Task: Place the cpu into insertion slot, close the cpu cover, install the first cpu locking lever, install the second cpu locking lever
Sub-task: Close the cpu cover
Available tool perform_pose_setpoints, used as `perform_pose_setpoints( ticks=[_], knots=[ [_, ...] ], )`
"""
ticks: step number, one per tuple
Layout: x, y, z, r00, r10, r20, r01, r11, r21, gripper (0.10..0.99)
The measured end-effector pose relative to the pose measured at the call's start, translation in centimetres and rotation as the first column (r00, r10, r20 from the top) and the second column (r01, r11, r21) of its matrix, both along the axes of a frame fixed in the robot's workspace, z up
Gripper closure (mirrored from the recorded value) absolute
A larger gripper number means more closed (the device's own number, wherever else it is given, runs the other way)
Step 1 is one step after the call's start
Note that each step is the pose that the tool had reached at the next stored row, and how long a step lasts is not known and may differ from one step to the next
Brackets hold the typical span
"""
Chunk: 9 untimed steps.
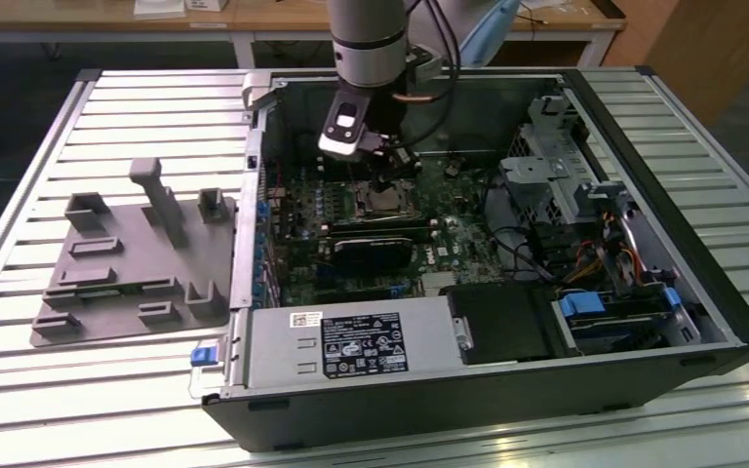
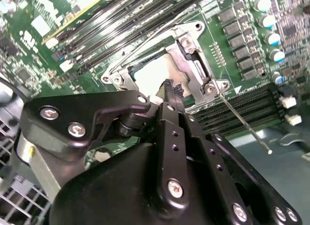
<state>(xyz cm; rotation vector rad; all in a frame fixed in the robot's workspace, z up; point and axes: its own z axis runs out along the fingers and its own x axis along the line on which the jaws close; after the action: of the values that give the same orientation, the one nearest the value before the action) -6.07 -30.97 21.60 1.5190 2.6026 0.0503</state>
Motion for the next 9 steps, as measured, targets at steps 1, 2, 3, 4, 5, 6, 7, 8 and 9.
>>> perform_pose_setpoints(
  ticks=[1, 2, 3, 4, 5, 6, 7, 8, 9],
  knots=[
    [0.0, 0.0, 0.0, 0.9999, 0.017, 0.0, -0.017, 0.9999, -0.002, 0.984],
    [0.0, 0.0, 0.0, 0.9994, 0.033, 0.0, -0.033, 0.9994, -0.004, 0.984],
    [0.0, 0.0, -0.01, 0.9987, 0.05, -0.0001, -0.05, 0.9987, -0.006, 0.984],
    [0.0, 0.0, -0.01, 0.9977, 0.067, -0.0002, -0.067, 0.9977, -0.009, 0.984],
    [0.0, 0.0, -0.01, 0.9965, 0.084, -0.0004, -0.084, 0.9964, -0.011, 0.984],
    [-0.01, 0.0, 0.0, 0.9949, 0.101, -0.0007, -0.101, 0.9948, -0.013, 0.984],
    [-0.01, 0.0, 0.0, 0.9931, 0.117, -0.0009, -0.117, 0.993, -0.015, 0.984],
    [-0.01, 0.0, -0.01, 0.991, 0.134, -0.0011, -0.134, 0.9909, -0.017, 0.984],
    [-0.01, 0.0, -0.01, 0.9886, 0.15, -0.0014, -0.15, 0.9885, -0.019, 0.984]
  ],
)
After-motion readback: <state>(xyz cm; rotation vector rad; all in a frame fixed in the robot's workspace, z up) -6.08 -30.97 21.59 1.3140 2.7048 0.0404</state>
